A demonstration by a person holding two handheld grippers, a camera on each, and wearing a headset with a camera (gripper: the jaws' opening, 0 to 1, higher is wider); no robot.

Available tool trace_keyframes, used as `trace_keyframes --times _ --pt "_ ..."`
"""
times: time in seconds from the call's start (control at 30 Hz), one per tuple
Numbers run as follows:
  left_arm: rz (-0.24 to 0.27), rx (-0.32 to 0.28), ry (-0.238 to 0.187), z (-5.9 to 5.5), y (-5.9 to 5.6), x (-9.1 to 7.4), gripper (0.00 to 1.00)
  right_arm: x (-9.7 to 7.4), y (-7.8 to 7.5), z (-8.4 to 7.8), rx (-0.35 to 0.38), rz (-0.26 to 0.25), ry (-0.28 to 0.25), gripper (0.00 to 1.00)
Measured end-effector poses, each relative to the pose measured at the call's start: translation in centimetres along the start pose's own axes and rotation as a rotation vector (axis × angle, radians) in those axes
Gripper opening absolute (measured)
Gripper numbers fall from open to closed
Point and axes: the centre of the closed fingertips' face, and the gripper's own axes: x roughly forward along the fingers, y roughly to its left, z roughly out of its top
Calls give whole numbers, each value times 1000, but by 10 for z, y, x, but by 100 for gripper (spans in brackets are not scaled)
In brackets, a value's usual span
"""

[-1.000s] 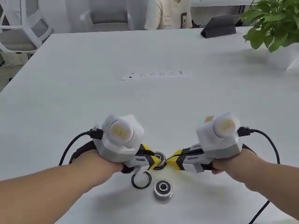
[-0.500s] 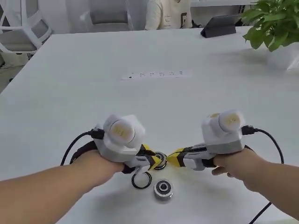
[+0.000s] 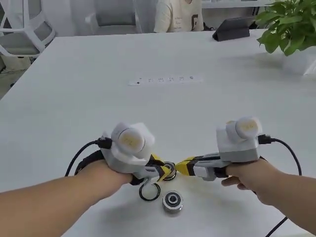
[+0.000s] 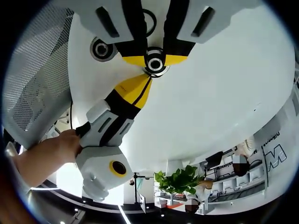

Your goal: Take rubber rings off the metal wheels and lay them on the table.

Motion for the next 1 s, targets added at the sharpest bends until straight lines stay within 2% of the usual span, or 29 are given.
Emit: trace_keyframes --times 0.23,1.0 --pt "-1 10 1 0 0 0 6 2 5 1 -3 17 -6 0" --pt "4 13 1 0 0 0 6 4 10 2 -25 39 -13 0"
